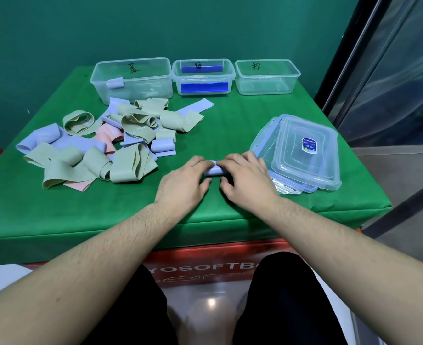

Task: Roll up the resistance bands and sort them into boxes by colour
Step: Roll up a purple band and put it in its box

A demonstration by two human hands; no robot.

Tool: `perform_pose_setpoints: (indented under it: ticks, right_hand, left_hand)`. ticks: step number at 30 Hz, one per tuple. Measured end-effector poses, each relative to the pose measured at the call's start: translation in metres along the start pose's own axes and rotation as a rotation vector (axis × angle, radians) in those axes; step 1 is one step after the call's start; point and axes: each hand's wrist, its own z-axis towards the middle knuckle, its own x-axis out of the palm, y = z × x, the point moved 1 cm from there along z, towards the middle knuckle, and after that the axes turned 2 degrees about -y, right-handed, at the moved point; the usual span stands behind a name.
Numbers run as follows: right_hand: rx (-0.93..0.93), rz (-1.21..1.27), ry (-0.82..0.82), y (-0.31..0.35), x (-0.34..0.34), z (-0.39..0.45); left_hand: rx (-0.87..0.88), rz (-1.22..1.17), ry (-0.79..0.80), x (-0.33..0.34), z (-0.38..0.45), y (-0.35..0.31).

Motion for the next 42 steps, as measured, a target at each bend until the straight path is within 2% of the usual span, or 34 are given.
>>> perform_pose_setpoints:
  ticks: [5, 11, 19, 21, 23, 27, 32, 36, 42]
  right_hand:
    - [-0.025, -0.044, -0.055, 0.0, 0.0, 0.001]
    - [0.01, -0.079, 0.029, 0.001, 0.0, 0.01]
    - [0.027, -0.018, 0.105, -0.005, 0.002, 0.03]
    - [0.044, 0.08, 0.059, -0.004, 0.0, 0.028]
    - [0.071, 0.234, -0.013, -0.001, -0.003, 0.021]
    - [0.148, 0.524, -0.048, 0.012, -0.009, 0.003]
    - [0.273, 0.834, -0.108, 0.034, -0.018, -0.011]
    - [0.289, 1.01, -0.159, 0.046, -0.03, -0.015]
    - [0.312, 1.073, -0.173, 0.059, -0.055, -0.012]
  left_hand:
    - [0.007, 0.06, 0.036, 0.0, 0.005, 0.003]
    - [0.015, 0.042, 0.039, 0.004, 0.014, 0.003]
    - [-0.084, -0.099, -0.007, 0.007, 0.024, 0.004]
    - [-0.086, -0.225, -0.015, 0.006, 0.022, 0.006]
    - [-0.104, -0.449, -0.037, 0.004, 0.018, 0.008]
    - [-0.239, -0.866, -0.037, -0.007, 0.003, -0.003]
    - [-0.38, -1.044, -0.111, -0.021, -0.011, -0.02]
    - [-0.473, -1.157, -0.127, -0.031, -0.02, -0.03]
    - [-0.744, -1.542, -0.069, -0.047, -0.021, -0.05]
